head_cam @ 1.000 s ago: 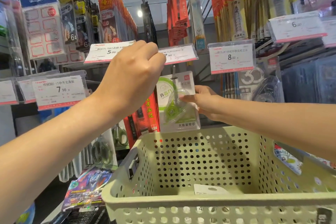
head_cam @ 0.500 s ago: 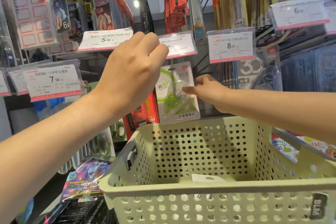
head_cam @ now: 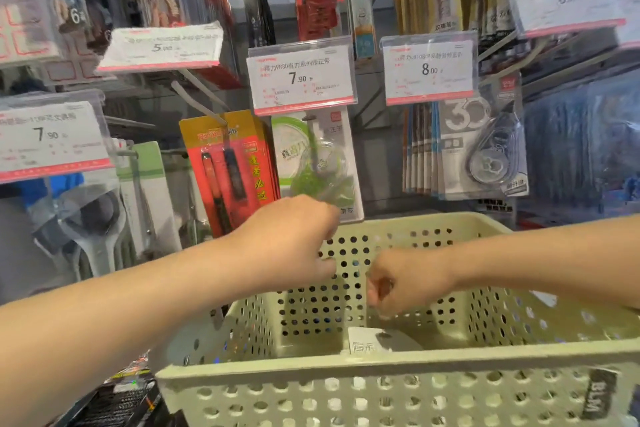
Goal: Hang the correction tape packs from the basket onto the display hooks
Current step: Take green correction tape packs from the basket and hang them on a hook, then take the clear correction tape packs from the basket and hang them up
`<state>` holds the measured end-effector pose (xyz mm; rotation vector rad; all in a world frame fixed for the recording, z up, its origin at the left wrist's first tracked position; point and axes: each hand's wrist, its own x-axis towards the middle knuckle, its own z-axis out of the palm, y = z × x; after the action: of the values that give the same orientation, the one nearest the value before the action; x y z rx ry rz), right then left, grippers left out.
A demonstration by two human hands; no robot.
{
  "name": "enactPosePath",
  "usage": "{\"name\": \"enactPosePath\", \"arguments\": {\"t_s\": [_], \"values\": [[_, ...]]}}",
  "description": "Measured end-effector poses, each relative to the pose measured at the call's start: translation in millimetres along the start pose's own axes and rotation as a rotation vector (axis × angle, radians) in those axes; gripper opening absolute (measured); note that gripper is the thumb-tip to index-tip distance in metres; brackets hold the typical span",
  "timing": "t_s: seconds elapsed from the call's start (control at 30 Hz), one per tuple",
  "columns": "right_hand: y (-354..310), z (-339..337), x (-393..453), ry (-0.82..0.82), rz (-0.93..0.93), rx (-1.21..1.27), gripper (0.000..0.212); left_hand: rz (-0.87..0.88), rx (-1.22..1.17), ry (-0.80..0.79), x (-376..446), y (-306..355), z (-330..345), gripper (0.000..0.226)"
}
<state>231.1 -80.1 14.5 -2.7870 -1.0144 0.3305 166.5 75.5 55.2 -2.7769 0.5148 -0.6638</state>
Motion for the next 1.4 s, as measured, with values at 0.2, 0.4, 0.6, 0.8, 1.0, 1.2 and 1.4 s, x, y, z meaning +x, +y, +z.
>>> {"name": "enactPosePath", "arguments": {"t_s": [0.2,0.4,0.6,0.8,1.0,1.2,1.4], "values": [[4,9,17,-0.272,0.04,-0.129,0.037,-0.209,-0.471,-0.417,19,-1,24,0.02],[9,20,32,-0.349,0.069,-0.177,0.05,-0.395,-0.805,-0.676,22,-3,41,0.015],[9,11,34,-0.315,0.088,-0.058,0.024,-0.447,-0.908,-0.801,21,-4,40,0.017],[15,-13,23,-0.356,0.058,0.186,0.02,-0.423,-0.962,-0.857,16,-2,31,0.007],[9,-45,8,-0.241,-0.052,0.325,0.011,-0.413,-1.158,-0.76,9,-9,17,0.019],[-1,-66,0,0.021,-0.113,0.527,0.014,-0.389,-1.331,-0.574,1,-21,16,0.027],[-8,-68,1,0.146,-0.146,0.733,0.017,-0.419,-1.437,-0.429,-7,-29,11,0.041]]}}
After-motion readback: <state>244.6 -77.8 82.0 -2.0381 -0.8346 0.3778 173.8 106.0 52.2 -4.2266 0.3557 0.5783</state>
